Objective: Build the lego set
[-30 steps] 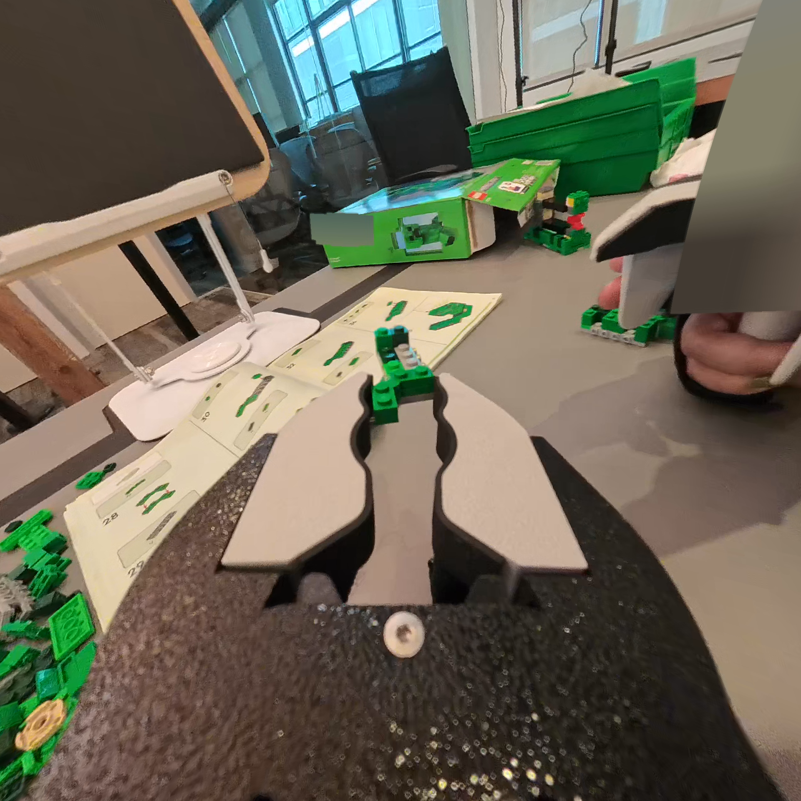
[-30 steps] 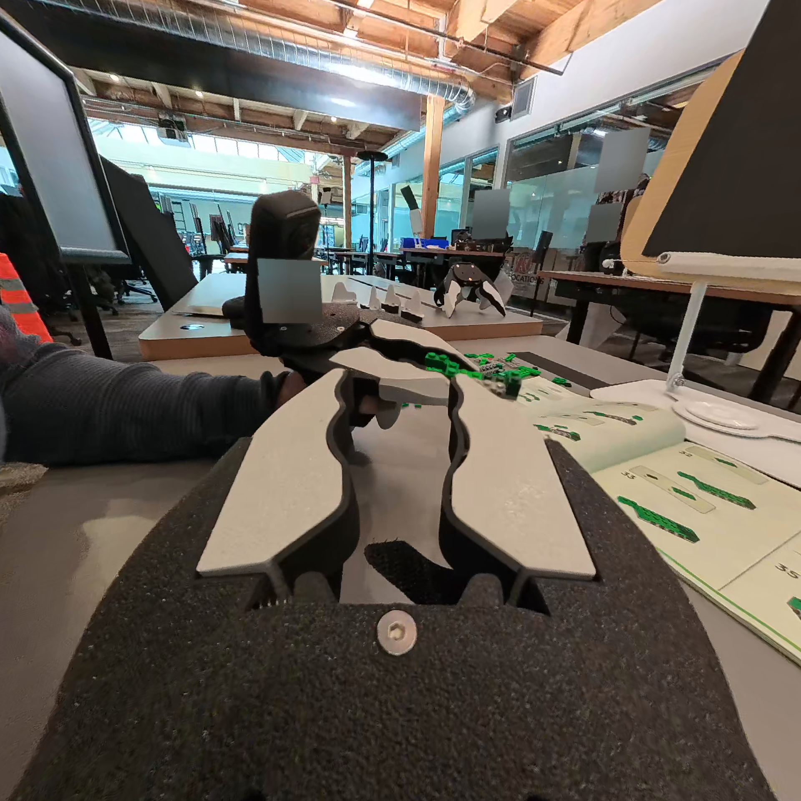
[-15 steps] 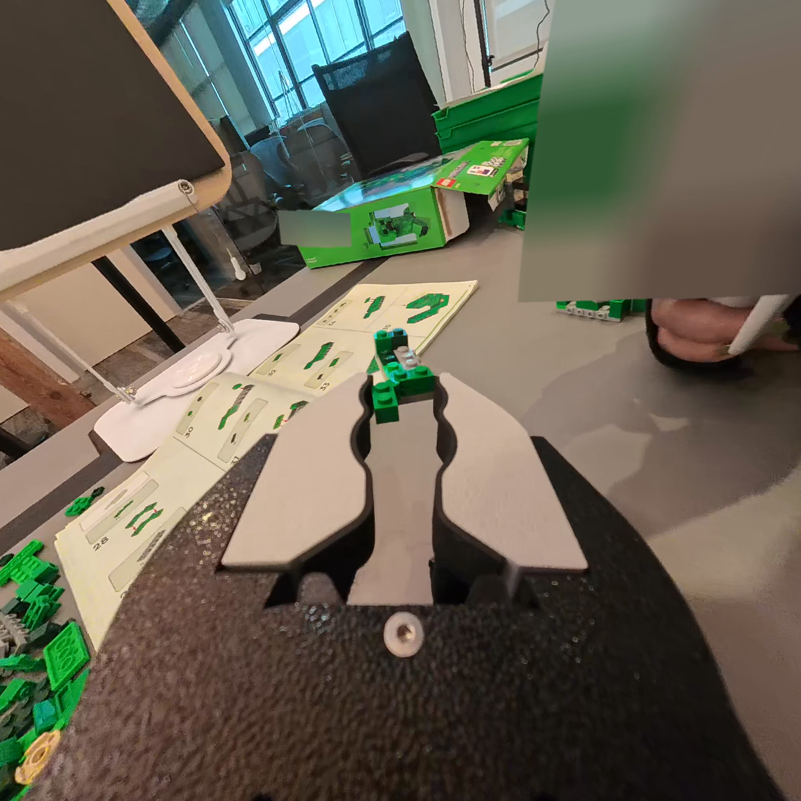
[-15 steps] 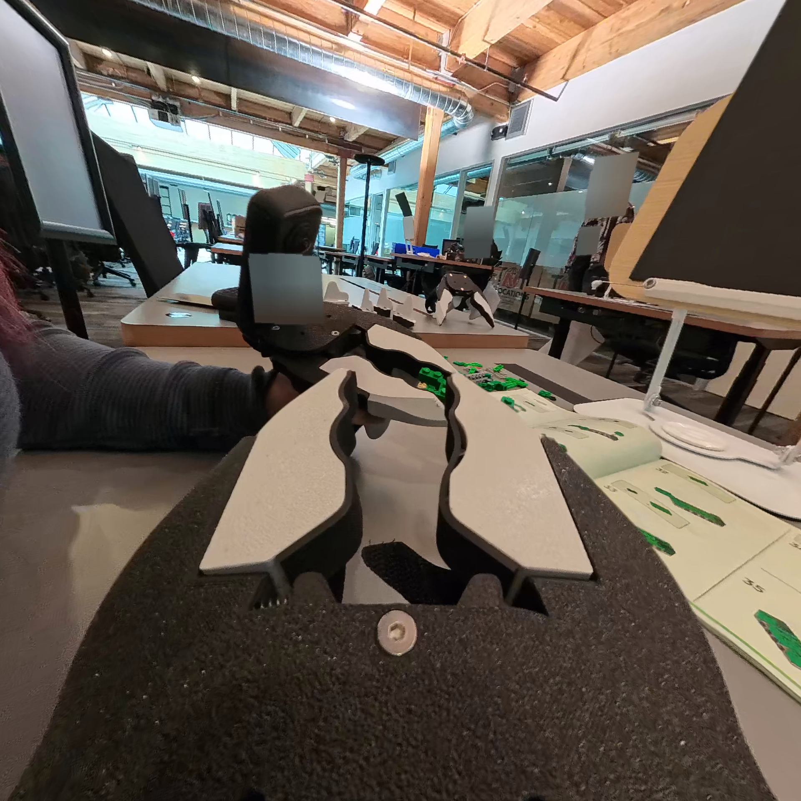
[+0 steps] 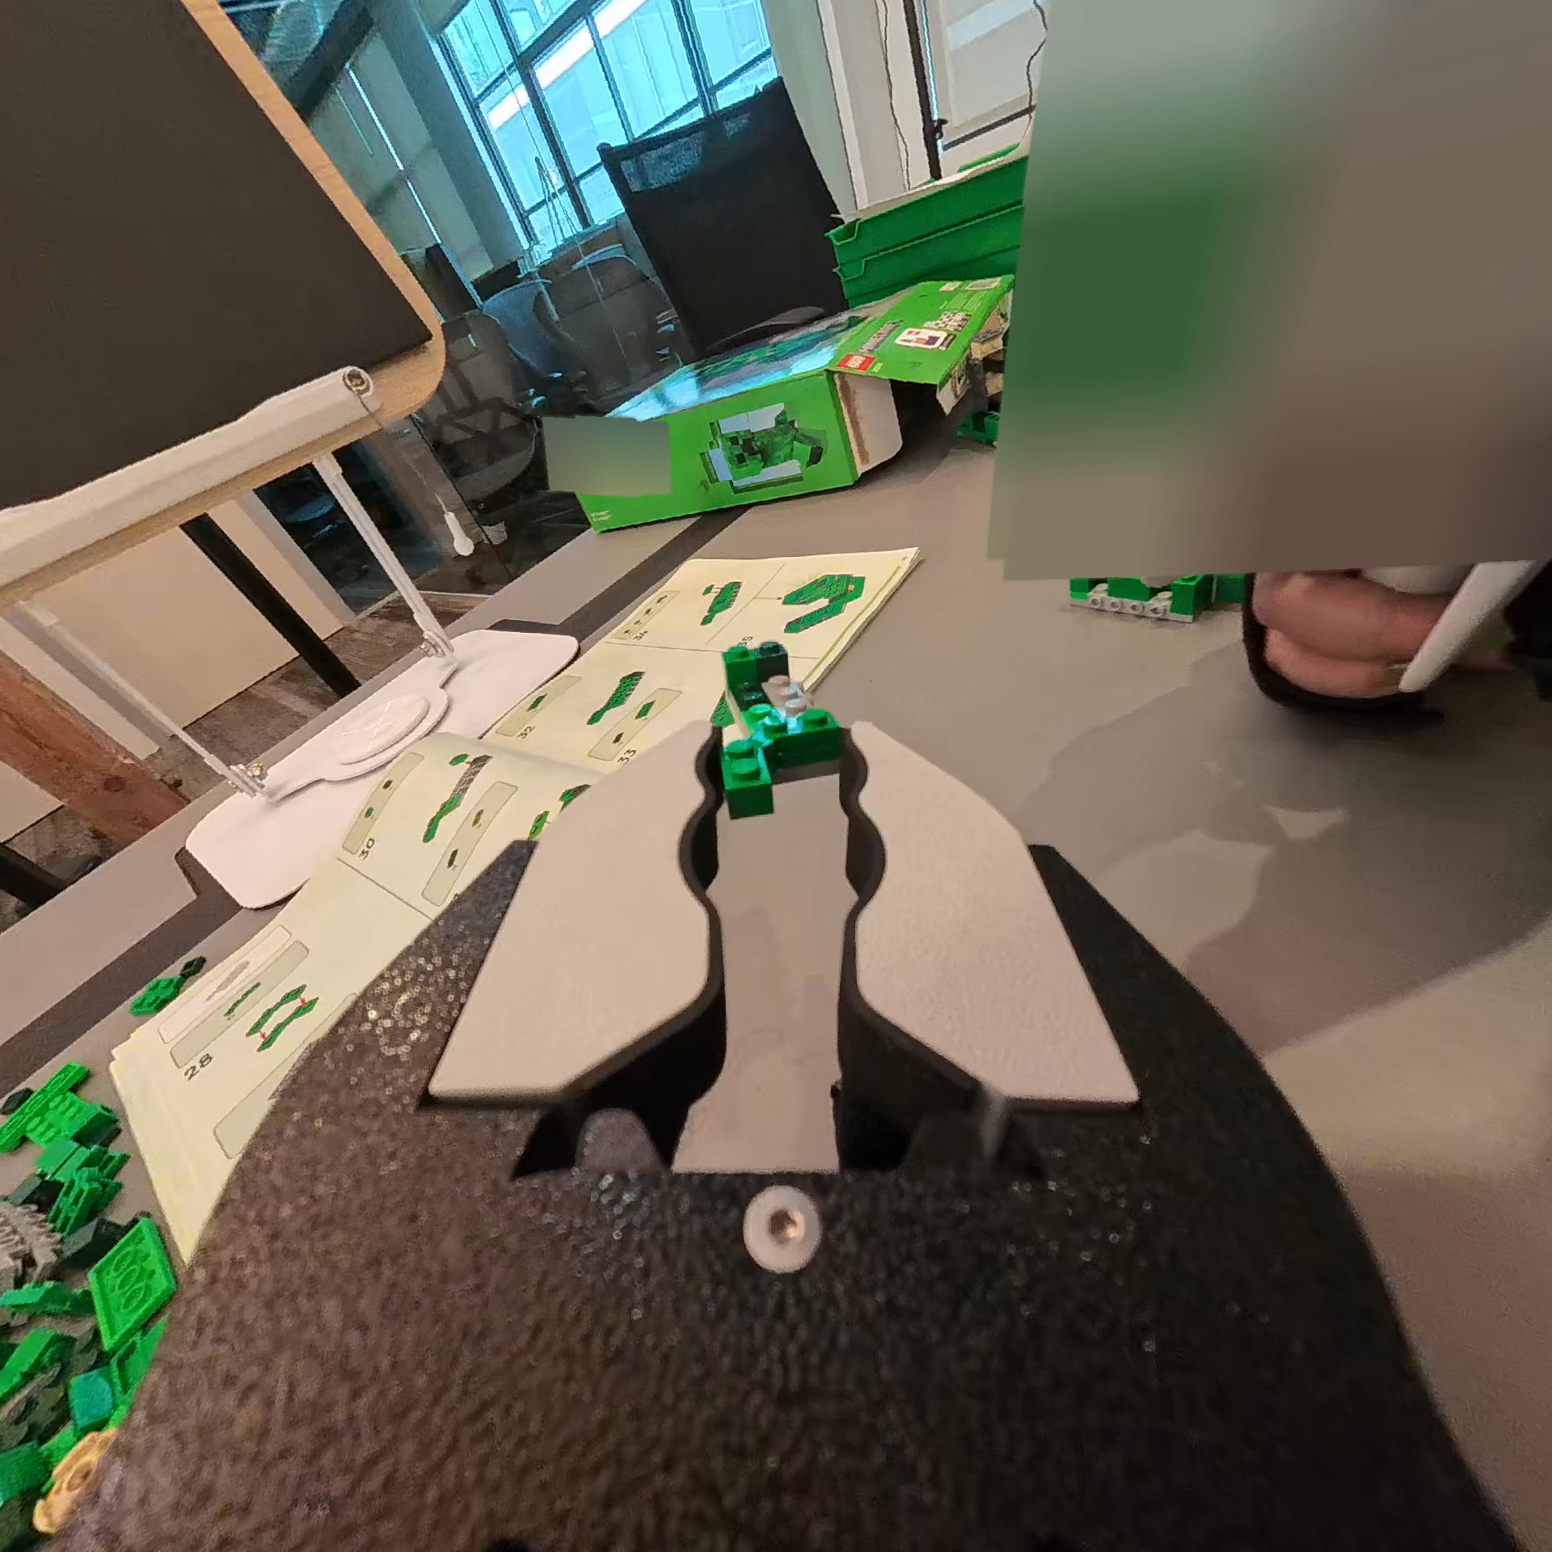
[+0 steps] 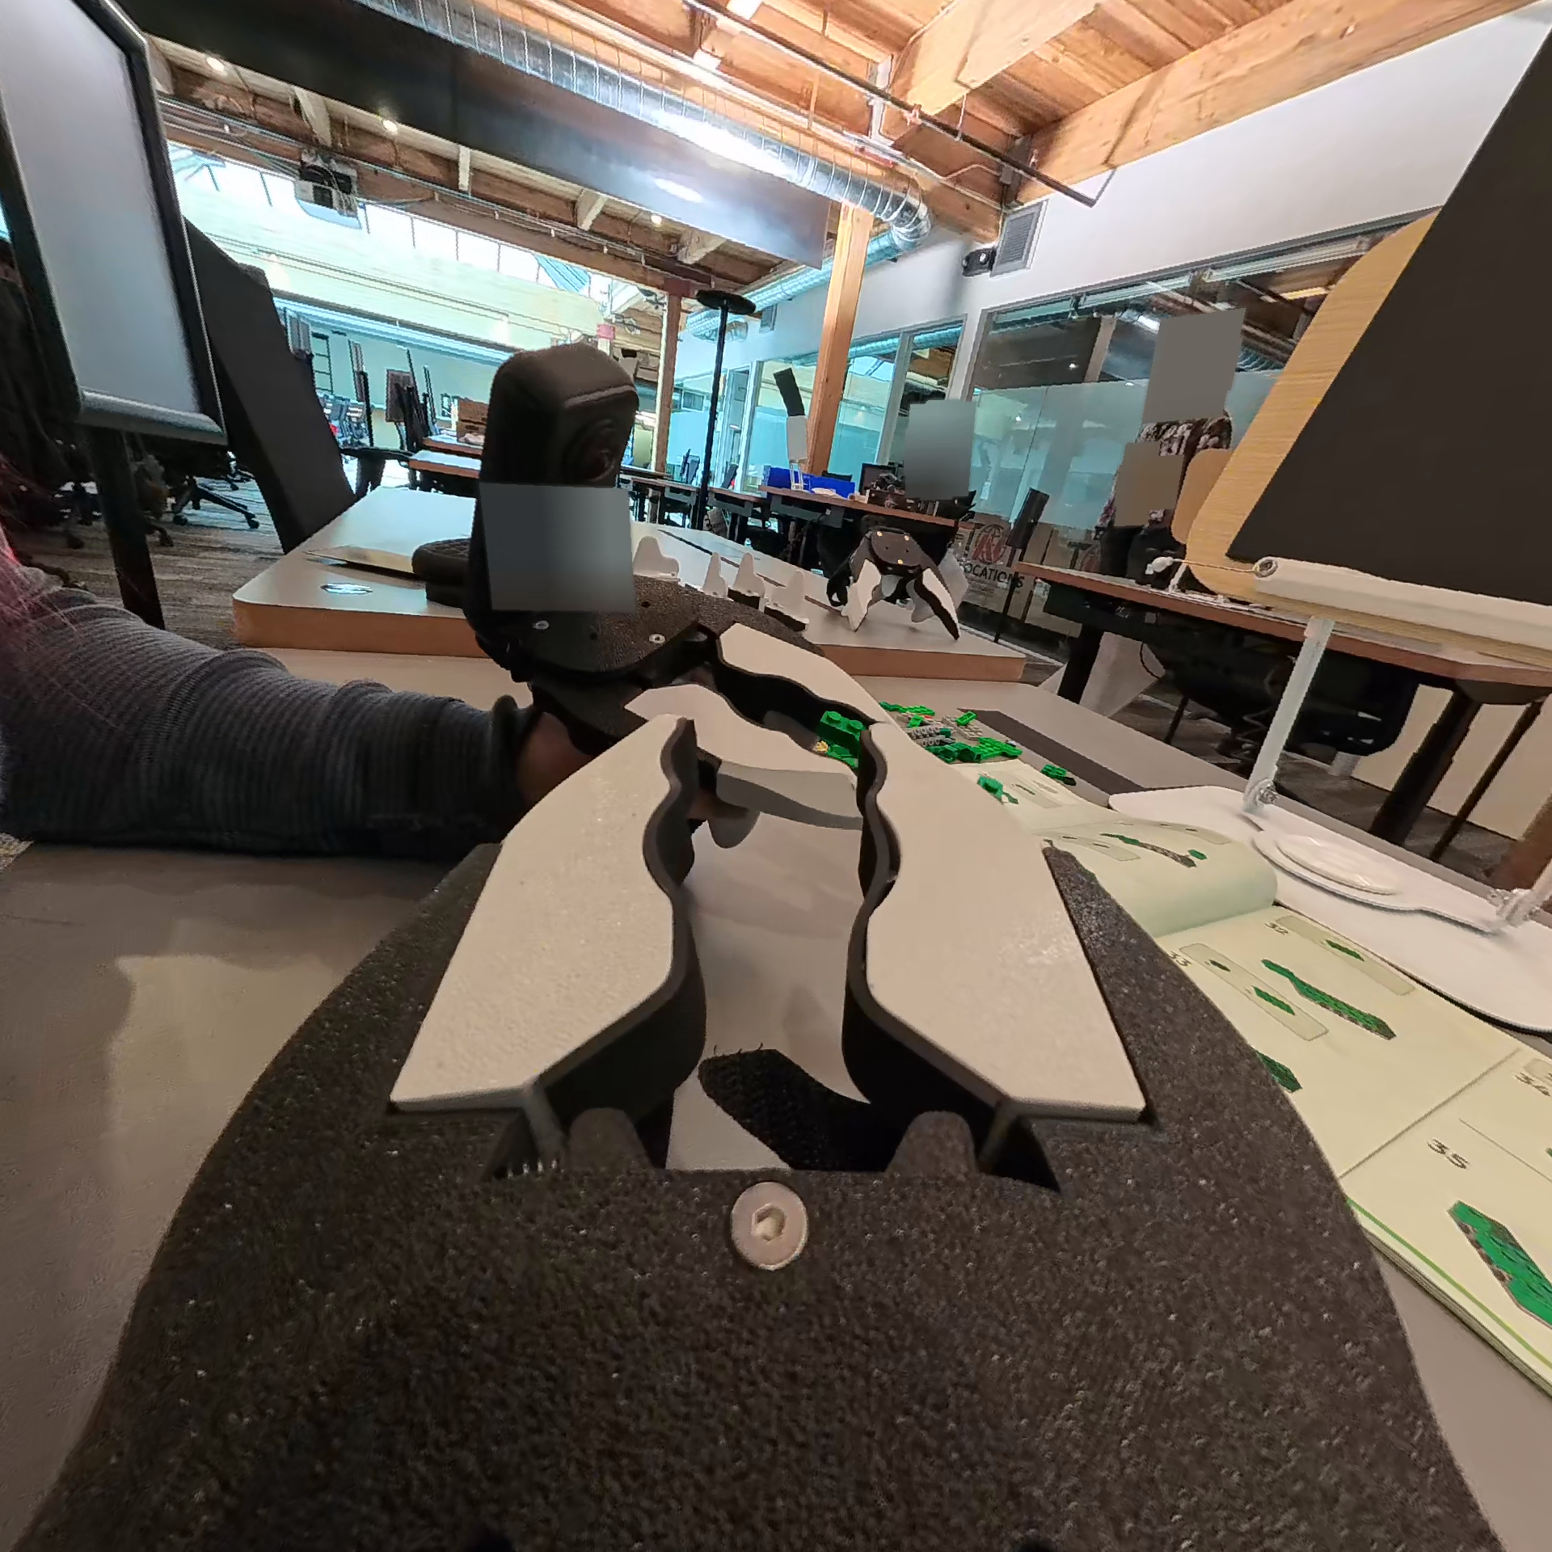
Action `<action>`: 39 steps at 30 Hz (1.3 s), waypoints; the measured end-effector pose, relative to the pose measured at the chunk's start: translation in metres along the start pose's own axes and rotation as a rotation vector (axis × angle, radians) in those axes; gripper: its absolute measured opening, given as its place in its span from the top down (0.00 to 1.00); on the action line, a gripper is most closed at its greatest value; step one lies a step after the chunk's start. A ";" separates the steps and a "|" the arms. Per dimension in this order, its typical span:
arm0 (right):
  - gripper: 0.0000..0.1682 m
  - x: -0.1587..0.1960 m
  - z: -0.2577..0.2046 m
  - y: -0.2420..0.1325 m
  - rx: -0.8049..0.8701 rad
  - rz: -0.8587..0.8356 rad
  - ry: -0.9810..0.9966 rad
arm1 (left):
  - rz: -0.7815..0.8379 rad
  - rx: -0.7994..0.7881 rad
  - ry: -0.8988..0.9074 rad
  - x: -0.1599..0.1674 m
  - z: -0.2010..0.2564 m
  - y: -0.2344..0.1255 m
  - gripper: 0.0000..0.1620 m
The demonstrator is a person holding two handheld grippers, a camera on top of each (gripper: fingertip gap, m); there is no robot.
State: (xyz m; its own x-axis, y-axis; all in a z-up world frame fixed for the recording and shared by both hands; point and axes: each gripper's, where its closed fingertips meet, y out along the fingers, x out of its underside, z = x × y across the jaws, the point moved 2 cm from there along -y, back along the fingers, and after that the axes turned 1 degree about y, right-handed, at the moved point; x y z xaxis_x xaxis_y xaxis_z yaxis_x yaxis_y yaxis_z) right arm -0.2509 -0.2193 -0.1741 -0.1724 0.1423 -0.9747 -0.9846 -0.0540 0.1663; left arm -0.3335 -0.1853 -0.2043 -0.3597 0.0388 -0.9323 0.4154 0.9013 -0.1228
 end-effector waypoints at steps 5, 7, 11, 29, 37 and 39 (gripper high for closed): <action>0.80 0.000 -0.002 0.000 -0.007 -0.001 -0.017 | -0.002 0.001 0.007 0.000 0.001 0.000 0.84; 0.80 0.000 -0.003 0.001 -0.010 -0.002 -0.025 | -0.004 0.002 0.009 0.000 0.001 0.001 0.84; 0.81 0.000 -0.004 0.001 -0.012 -0.001 -0.045 | -0.043 0.081 -0.023 0.003 0.010 0.003 0.84; 0.83 -0.003 -0.011 0.000 -0.014 0.015 -0.136 | -0.473 0.582 -0.217 0.045 0.066 -0.014 0.76; 0.83 -0.006 -0.009 -0.001 0.007 0.031 -0.147 | -0.419 0.302 -0.272 0.036 0.035 -0.053 0.61; 0.83 -0.006 -0.008 -0.001 0.012 0.032 -0.142 | -0.392 0.069 -0.238 0.033 0.000 -0.078 0.68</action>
State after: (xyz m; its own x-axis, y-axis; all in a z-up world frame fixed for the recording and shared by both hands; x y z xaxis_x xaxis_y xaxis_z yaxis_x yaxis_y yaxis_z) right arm -0.2488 -0.2280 -0.1695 -0.2055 0.2796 -0.9379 -0.9786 -0.0493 0.1997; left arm -0.3775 -0.2547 -0.2252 -0.3026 -0.4065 -0.8621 0.3434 0.7972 -0.4964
